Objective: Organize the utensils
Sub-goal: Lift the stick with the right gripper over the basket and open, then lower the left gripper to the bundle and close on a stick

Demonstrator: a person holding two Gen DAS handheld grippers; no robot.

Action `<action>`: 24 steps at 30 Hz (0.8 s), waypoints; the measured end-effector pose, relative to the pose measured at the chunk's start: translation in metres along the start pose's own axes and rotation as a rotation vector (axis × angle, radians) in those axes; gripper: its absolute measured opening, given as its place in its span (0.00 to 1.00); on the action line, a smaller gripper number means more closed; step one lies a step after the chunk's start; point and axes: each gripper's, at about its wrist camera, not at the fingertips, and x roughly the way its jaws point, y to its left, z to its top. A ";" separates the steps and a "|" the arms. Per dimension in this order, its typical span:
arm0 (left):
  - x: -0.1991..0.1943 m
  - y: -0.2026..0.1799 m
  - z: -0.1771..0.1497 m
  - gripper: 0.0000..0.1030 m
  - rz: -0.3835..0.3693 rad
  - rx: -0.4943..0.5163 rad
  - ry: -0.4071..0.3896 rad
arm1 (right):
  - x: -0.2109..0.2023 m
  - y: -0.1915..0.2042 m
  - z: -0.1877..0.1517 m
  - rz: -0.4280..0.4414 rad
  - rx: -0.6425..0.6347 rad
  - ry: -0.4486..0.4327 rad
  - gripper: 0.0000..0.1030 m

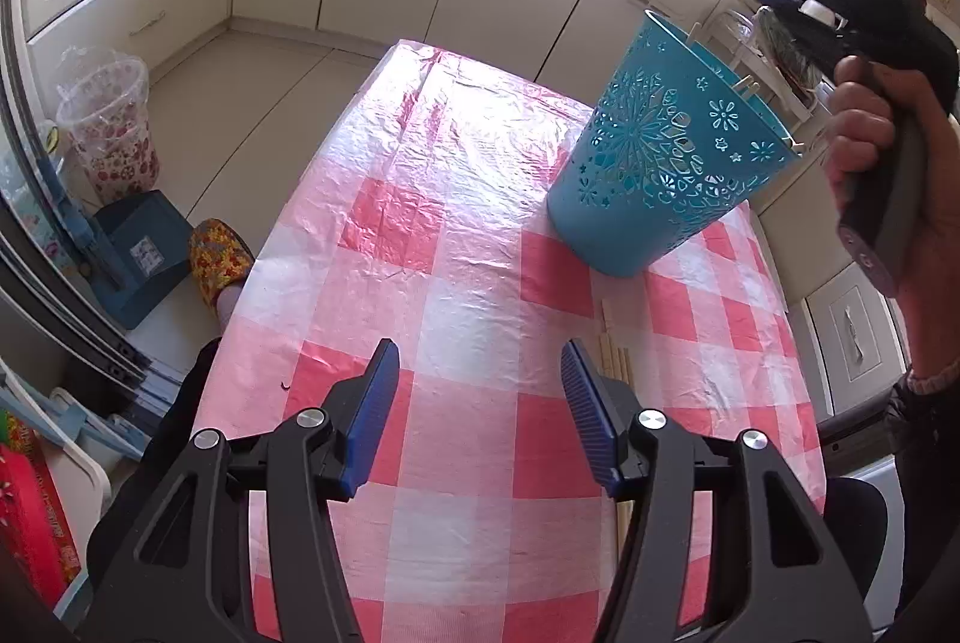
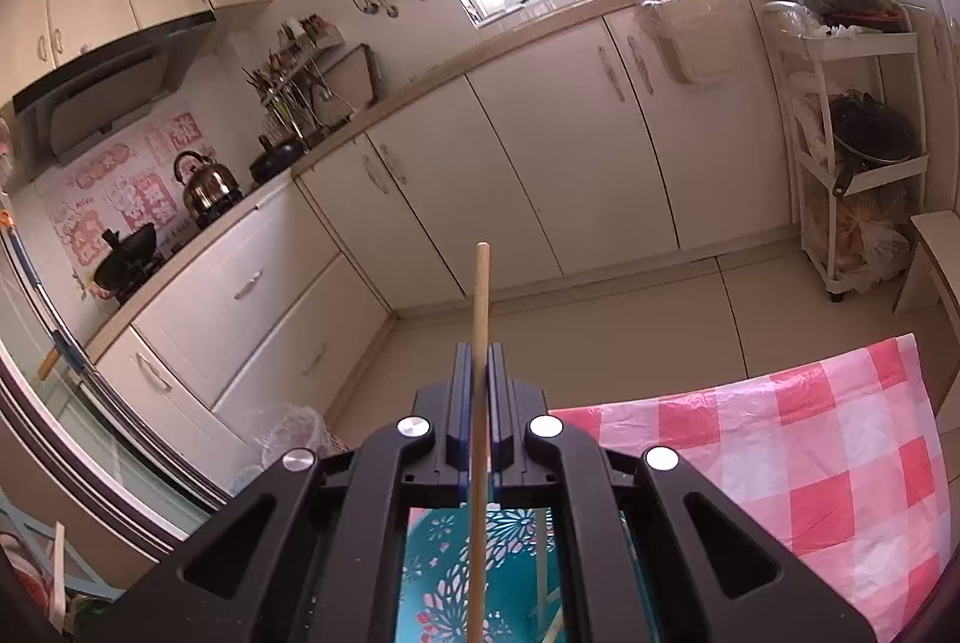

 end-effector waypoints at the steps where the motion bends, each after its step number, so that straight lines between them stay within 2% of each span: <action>1: 0.001 0.001 0.000 0.52 -0.002 -0.003 0.002 | 0.002 -0.001 -0.002 -0.019 -0.008 0.012 0.05; 12: 0.004 0.003 -0.003 0.52 -0.009 -0.014 0.015 | 0.003 0.001 -0.012 -0.072 -0.085 0.076 0.06; 16: -0.001 0.001 -0.002 0.53 -0.003 -0.010 0.003 | -0.003 0.003 -0.013 -0.074 -0.123 0.095 0.10; 19: -0.009 0.000 -0.002 0.55 0.001 -0.012 -0.009 | -0.021 0.005 -0.014 -0.058 -0.134 0.078 0.21; 24: -0.020 0.000 -0.003 0.56 0.012 -0.005 -0.032 | -0.078 0.005 -0.029 -0.017 -0.139 0.005 0.22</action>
